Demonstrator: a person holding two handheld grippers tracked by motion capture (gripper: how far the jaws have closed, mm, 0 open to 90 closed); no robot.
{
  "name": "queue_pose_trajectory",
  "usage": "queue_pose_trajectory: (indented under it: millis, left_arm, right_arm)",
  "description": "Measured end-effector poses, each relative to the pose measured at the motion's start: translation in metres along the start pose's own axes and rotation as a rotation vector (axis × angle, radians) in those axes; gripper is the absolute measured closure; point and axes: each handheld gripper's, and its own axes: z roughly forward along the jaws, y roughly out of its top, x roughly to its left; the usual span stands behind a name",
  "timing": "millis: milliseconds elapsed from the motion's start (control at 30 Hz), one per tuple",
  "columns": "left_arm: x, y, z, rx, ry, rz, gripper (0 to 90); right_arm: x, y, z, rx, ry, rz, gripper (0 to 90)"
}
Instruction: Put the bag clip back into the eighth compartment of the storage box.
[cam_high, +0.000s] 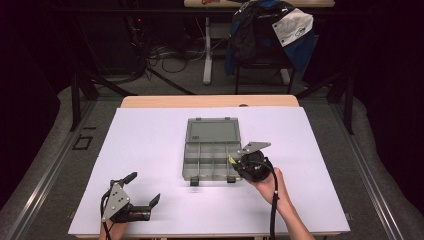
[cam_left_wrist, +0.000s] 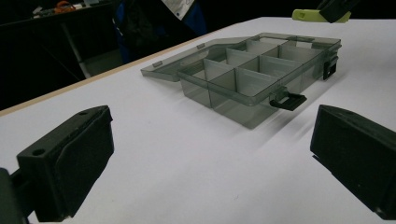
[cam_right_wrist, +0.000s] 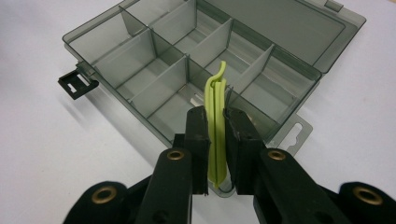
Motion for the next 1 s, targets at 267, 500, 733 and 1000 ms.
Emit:
queue_pose_trajectory:
  millis: [267,500,733,1000]
  left_arm:
    - [-0.001,0.000,0.000,0.000,-0.004,0.006,0.0]
    - [-0.001,0.000,0.001,0.005,0.000,0.013,0.0]
    - [-0.002,0.001,-0.001,0.000,0.007,0.010,0.0]
    - [-0.001,0.000,-0.002,-0.001,0.010,0.007,0.0]
  right_arm:
    - [-0.003,0.001,0.004,0.005,-0.008,0.012,80.4]
    - [-0.002,0.003,0.008,0.011,-0.012,0.015,80.4]
    - [-0.002,0.003,0.014,0.019,-0.012,0.018,80.4]
    - [-0.004,0.002,0.018,0.037,-0.020,0.019,80.4]
